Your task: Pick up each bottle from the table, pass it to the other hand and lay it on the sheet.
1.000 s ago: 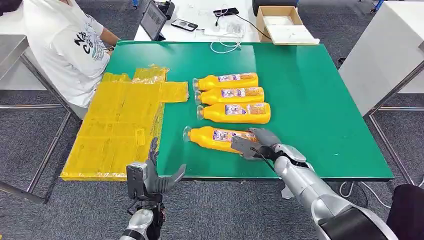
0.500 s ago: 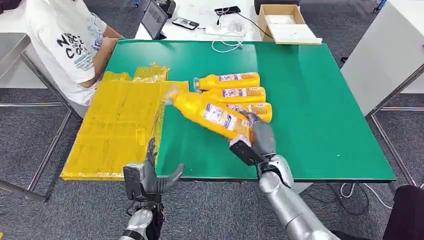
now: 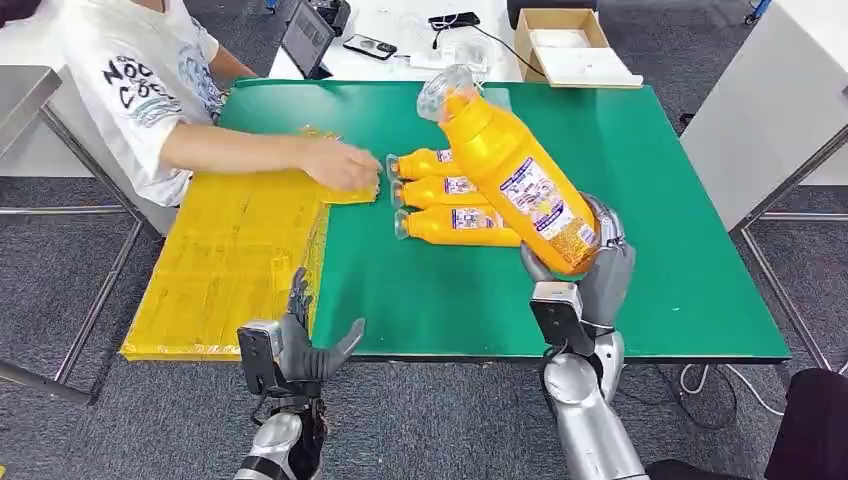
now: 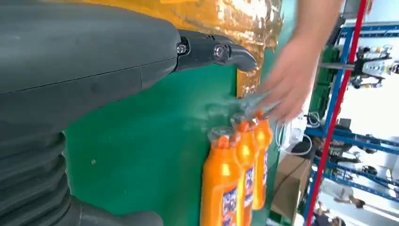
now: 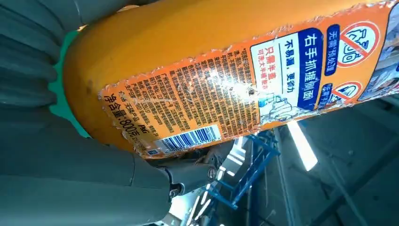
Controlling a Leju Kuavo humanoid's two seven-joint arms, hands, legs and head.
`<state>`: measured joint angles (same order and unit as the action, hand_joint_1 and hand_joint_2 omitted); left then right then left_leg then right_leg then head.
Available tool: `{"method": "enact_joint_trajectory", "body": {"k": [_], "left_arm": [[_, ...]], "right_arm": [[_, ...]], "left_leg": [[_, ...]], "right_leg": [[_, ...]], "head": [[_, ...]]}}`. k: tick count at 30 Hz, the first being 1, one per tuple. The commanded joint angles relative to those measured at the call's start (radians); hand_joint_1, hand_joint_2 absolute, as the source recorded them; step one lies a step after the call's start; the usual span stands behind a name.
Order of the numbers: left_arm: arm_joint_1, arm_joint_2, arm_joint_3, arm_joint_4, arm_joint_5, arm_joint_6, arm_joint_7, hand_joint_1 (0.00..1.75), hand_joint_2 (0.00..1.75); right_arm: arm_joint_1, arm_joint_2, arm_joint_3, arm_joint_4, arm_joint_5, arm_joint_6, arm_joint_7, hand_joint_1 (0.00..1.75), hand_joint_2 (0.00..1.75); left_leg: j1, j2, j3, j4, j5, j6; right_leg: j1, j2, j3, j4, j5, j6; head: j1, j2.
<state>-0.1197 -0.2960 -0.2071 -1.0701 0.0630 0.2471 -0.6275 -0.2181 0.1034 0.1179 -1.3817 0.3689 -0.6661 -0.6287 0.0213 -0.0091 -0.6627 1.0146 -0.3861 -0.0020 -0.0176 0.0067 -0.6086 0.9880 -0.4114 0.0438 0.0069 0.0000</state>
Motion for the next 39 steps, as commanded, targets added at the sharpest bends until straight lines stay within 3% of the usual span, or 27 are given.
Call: {"method": "enact_joint_trajectory", "body": {"k": [1, 8, 20, 32, 35, 39], "left_arm": [[0.003, -0.003, -0.024, -0.068, 0.092, -0.128, 0.066, 0.00, 1.75], [0.010, 0.028, -0.075, -0.201, 0.227, -0.322, 0.132, 0.00, 1.75], [0.006, 0.033, -0.106, -0.178, 0.297, -0.409, 0.167, 0.00, 1.75], [0.006, 0.029, -0.130, -0.160, 0.308, -0.433, 0.182, 0.00, 1.75], [-0.006, 0.027, -0.133, -0.139, 0.306, -0.429, 0.185, 0.00, 1.75], [-0.022, 0.024, -0.127, -0.117, 0.295, -0.416, 0.176, 0.00, 1.75]], "right_arm": [[0.009, 0.023, -0.038, 0.021, -0.007, 0.027, -0.010, 1.75, 1.75], [0.049, 0.052, 0.032, 0.172, 0.002, 0.135, -0.056, 1.75, 1.75], [0.056, 0.074, 0.143, 0.324, 0.036, 0.129, -0.069, 1.75, 1.75], [0.016, 0.090, 0.172, 0.451, 0.058, 0.173, -0.069, 1.75, 1.75], [-0.018, 0.107, 0.220, 0.535, 0.130, 0.140, -0.068, 1.75, 1.75], [-0.062, 0.124, 0.313, 0.640, 0.270, 0.039, -0.042, 1.75, 1.75]], "left_leg": [[0.000, 0.000, 0.002, 0.000, -0.001, 0.001], [0.000, 0.002, 0.007, -0.001, -0.003, 0.001], [0.000, 0.003, 0.006, -0.002, -0.002, 0.001], [0.000, 0.002, 0.006, -0.001, -0.003, 0.001], [-0.001, 0.005, 0.010, -0.002, -0.004, 0.002], [0.000, 0.003, 0.004, -0.001, -0.002, 0.001]], "right_leg": [[0.000, -0.001, 0.002, 0.000, -0.001, -0.001], [0.001, 0.000, 0.008, -0.001, -0.003, -0.003], [0.001, 0.001, 0.006, -0.002, -0.002, -0.002], [0.000, 0.001, 0.006, -0.002, -0.002, -0.002], [0.000, 0.003, 0.009, -0.002, -0.003, -0.003], [0.001, 0.002, 0.004, -0.001, -0.001, -0.002]], "head": [[0.000, 0.000], [0.000, 0.000], [0.000, 0.000], [0.000, 0.000], [0.000, 0.000], [0.000, 0.000]]}}
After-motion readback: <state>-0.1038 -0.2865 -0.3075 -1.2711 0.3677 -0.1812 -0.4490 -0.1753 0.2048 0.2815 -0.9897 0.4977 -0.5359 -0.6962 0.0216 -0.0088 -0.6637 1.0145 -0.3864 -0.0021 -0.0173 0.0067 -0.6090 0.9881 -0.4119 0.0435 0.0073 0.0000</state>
